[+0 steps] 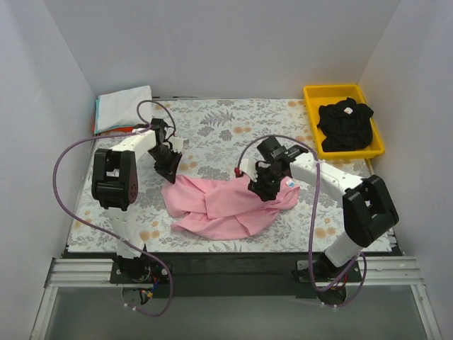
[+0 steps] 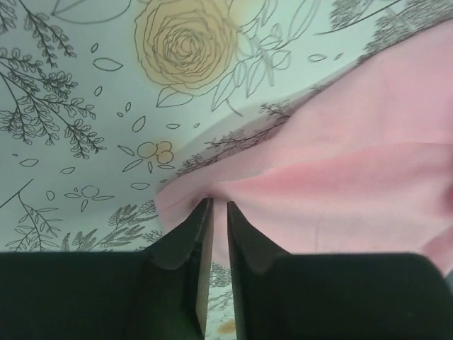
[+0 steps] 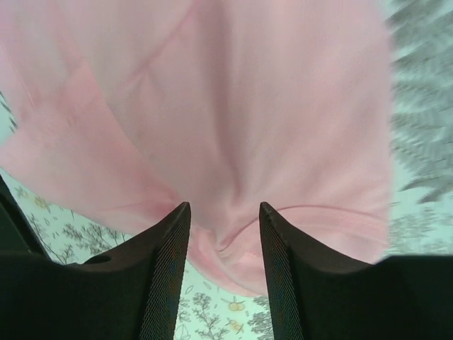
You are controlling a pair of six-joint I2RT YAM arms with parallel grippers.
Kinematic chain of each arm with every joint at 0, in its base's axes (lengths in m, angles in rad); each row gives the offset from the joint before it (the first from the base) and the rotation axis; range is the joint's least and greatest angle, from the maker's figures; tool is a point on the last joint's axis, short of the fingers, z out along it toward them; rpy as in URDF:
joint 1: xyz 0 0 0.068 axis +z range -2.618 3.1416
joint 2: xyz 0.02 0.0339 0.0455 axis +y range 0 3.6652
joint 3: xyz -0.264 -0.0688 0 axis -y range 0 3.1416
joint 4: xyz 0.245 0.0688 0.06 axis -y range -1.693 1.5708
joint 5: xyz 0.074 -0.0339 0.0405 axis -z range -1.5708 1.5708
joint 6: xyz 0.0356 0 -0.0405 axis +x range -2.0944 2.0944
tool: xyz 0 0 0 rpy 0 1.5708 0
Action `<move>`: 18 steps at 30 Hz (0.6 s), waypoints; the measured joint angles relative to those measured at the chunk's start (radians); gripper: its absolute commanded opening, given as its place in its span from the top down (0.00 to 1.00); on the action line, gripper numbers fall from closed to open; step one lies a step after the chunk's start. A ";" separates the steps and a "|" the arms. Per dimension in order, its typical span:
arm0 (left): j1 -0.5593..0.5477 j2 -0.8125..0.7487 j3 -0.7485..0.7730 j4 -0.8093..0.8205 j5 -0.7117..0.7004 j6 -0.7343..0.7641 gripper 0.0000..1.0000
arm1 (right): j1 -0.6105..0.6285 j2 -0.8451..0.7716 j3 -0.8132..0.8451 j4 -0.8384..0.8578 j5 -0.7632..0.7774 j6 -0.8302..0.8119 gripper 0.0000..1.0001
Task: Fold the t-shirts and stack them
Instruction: Flatten the tshirt out
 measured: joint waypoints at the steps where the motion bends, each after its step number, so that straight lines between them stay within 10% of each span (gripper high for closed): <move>1: 0.000 0.002 0.018 -0.001 0.017 -0.008 0.81 | -0.003 -0.001 0.048 -0.011 -0.027 0.010 0.50; 11: 0.077 -0.040 0.053 -0.134 0.229 -0.021 0.66 | 0.204 -0.037 0.263 0.060 -0.112 0.106 0.61; 18: 0.102 -0.051 -0.008 -0.179 0.283 -0.010 0.68 | 0.407 0.047 0.137 0.130 0.044 0.101 0.42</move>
